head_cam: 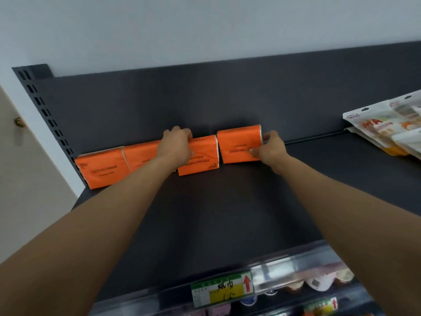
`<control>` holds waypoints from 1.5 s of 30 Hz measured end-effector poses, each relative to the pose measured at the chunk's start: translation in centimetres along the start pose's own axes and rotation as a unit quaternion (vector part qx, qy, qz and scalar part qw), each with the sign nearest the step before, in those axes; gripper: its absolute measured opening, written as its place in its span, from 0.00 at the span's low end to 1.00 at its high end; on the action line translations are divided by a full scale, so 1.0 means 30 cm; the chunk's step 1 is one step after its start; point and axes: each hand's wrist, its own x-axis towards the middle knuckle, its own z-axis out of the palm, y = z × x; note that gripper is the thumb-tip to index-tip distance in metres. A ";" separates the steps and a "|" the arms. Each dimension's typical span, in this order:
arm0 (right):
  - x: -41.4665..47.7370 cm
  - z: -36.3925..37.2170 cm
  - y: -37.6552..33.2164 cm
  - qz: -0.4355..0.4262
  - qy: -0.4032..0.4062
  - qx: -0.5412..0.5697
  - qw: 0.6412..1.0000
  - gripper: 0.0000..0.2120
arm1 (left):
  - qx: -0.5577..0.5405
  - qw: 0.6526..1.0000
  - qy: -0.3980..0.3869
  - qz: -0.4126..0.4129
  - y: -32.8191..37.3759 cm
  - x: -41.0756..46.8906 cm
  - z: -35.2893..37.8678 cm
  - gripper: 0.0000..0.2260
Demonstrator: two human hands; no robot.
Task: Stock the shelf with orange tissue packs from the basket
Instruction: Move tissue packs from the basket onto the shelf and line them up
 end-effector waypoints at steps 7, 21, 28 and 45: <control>0.022 0.050 -0.011 -0.002 0.026 -0.042 0.999 0.25 | 0.000 0.999 0.030 0.016 -0.028 0.033 0.031 0.18; 0.031 0.090 -0.034 -0.009 0.098 -0.095 0.991 0.19 | 0.133 0.986 0.077 0.062 -0.033 0.067 0.085 0.19; -0.002 0.069 -0.020 -0.008 0.090 -0.092 0.992 0.17 | 0.138 0.984 0.092 0.064 -0.024 0.025 0.072 0.20; -0.558 -0.311 0.076 -0.196 0.034 -0.081 0.977 0.11 | -0.032 0.988 0.089 0.119 0.390 -0.633 -0.061 0.16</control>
